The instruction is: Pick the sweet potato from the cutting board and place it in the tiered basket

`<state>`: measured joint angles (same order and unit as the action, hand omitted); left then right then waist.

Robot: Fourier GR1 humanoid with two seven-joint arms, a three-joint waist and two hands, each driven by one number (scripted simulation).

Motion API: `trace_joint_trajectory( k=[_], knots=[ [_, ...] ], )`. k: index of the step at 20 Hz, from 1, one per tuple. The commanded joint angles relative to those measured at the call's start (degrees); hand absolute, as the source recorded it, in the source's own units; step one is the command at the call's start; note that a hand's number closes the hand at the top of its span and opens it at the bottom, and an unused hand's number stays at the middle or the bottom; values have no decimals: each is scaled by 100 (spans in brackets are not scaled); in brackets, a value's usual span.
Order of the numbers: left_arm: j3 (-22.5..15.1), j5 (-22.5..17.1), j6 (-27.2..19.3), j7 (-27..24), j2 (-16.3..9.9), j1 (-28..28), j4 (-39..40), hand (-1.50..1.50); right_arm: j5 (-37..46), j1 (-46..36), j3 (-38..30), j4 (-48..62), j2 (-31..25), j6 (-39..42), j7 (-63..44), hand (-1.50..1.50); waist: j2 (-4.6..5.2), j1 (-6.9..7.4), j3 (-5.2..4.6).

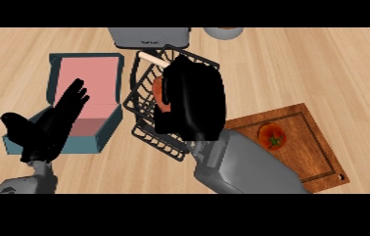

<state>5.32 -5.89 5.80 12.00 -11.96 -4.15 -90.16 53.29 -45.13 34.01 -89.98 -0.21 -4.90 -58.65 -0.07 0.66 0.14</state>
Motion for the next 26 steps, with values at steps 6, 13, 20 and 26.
trace_joint_trajectory(
  k=[6,13,20,26],
  knots=[
    [49,88,18,-90,33,-159,290,0,424,-300,-351,1553,20,-1319,703,150,32,-8,-17],
    [4,101,126,-82,20,70,86,0,77,-594,26,2097,19,-2503,404,-150,32,69,-17],
    [44,172,20,-157,118,-200,421,0,-372,-962,-171,2058,18,-2671,420,-150,31,26,-18],
    [42,64,110,-26,89,127,-75,0,-830,-738,-560,1760,18,-3735,601,-150,26,84,-13]
  ],
)
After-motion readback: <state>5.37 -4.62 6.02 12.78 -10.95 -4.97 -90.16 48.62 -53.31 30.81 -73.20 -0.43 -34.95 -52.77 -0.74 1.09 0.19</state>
